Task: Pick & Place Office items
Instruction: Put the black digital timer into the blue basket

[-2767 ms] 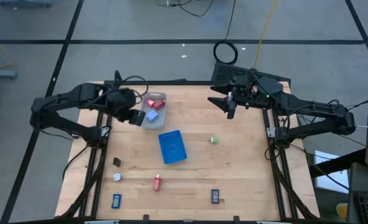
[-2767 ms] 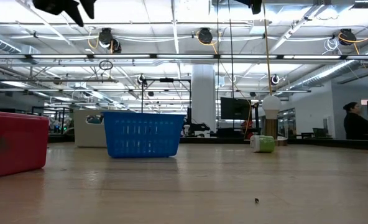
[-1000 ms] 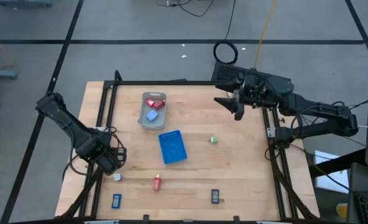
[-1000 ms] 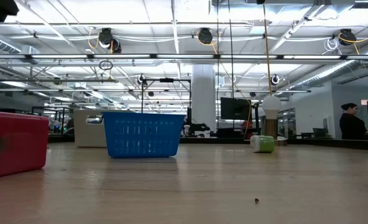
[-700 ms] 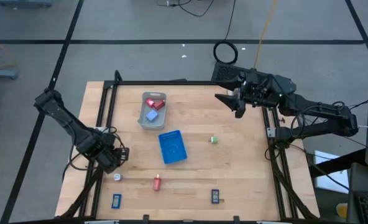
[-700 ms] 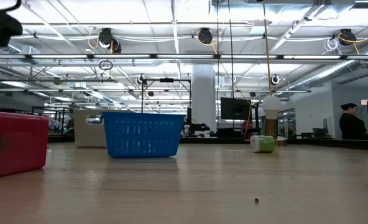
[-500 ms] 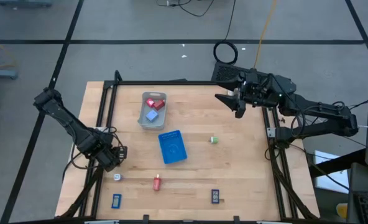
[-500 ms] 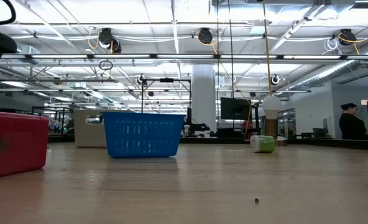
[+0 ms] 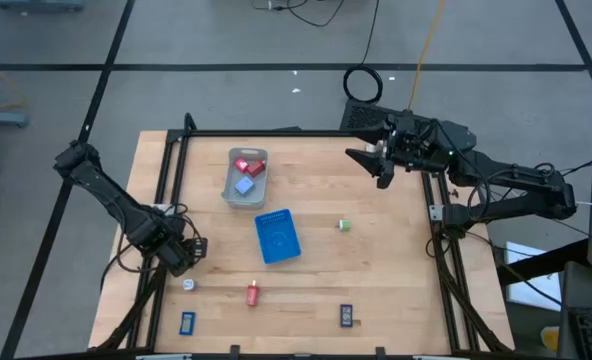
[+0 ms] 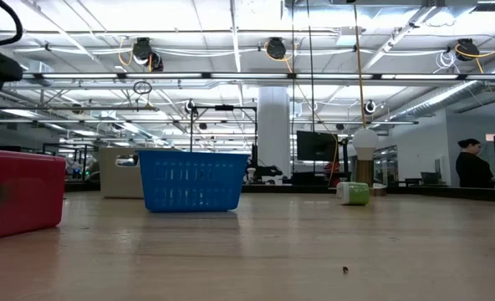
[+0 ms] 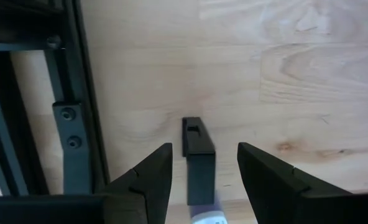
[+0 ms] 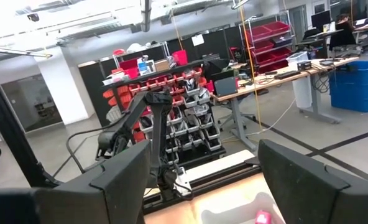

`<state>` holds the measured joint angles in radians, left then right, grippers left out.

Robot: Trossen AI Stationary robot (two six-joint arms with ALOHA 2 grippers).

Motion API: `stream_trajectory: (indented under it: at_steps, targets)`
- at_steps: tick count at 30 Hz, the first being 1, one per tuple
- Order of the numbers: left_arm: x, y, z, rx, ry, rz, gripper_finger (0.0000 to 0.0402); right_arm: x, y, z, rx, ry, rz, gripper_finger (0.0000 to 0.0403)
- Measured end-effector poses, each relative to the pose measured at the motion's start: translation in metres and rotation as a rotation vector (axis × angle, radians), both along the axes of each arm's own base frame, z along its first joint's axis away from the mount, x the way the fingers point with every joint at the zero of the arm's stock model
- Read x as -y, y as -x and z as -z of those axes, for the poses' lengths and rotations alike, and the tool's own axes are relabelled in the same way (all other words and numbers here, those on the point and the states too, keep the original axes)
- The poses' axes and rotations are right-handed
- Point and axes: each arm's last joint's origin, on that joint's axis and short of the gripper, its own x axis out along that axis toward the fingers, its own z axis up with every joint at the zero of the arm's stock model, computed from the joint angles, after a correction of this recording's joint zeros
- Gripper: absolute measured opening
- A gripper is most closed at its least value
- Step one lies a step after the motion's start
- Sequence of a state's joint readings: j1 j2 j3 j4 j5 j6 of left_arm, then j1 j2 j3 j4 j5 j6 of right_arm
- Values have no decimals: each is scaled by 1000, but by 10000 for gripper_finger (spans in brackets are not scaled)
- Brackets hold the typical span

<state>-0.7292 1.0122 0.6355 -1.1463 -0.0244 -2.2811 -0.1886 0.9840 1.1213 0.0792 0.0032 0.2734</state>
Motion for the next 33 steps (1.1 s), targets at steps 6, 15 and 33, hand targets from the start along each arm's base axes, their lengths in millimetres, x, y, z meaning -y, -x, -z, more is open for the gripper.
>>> stream_trajectory:
  at_steps: [6,15,33]
  targets:
    - [-1,3,7,-48,24,12,184,0,0,-1,10,0,-1,290]
    - [3,-2,29,36,98,27,184,0,0,-3,27,3,0,290]
    - [3,-1,36,37,117,39,51,0,1,-4,48,-6,2,290]
